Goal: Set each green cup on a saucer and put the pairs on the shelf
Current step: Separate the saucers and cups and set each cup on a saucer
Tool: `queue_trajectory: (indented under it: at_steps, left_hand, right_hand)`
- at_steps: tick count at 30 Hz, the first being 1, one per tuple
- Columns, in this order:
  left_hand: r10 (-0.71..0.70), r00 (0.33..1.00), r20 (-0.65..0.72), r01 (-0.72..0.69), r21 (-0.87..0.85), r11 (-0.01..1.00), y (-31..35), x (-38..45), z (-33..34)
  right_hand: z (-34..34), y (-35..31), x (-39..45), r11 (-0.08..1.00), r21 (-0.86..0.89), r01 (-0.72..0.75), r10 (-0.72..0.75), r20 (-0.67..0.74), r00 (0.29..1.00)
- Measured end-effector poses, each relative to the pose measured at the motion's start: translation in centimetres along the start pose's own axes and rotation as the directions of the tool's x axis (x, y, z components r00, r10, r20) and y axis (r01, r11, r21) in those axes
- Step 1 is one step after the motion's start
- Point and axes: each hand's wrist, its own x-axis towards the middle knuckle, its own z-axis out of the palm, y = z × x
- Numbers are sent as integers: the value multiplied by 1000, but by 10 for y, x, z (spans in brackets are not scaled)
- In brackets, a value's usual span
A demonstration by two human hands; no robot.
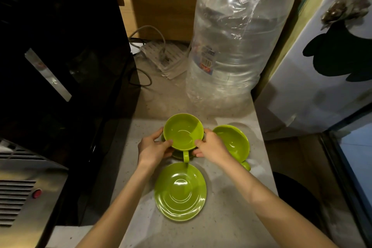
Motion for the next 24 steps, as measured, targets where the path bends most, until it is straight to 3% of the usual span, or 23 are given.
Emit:
queue_trajectory:
  at_steps: [5,8,10,12,13,15,17,20,24]
  left_hand:
    - [50,999,5,-50,152,987,2,-7,0]
    - [126,990,57,-135,573,808,11,-20,-2]
    - [288,956,55,-252,658,710,22,-39,0]
    - [453,888,72,-404,591,698,33,-59,6]
    - [445,891,91,-429,489,759,36,-66,10]
    - [227,949,220,-269,184,945,41,-77,24]
    - [-15,917,399,-24,92,995,36,-83,39]
    - [-168,859,483,103,157,982,17,-84,64]
    - [-167,905,392,195,-34,980,-1,-72,91]
  right_hand:
    - [-14,-10,-11,995,73,-73,67,80,995]
    - [-30,-10,-20,974,211,-87,62,123,990]
    - [-47,-5,-24,966,257,-8,-10,68,998]
    - [-67,4,-29,980,156,126,-112,-94,989]
    - [-77,10,-29,982,43,185,-174,-188,967]
    - [-95,25,-29,947,-239,216,-288,-327,900]
    - [-104,40,-29,919,-369,141,-284,-371,884]
    - [-104,62,-25,954,-298,31,-125,-300,946]
    - [-94,82,-23,995,102,2,17,-189,982]
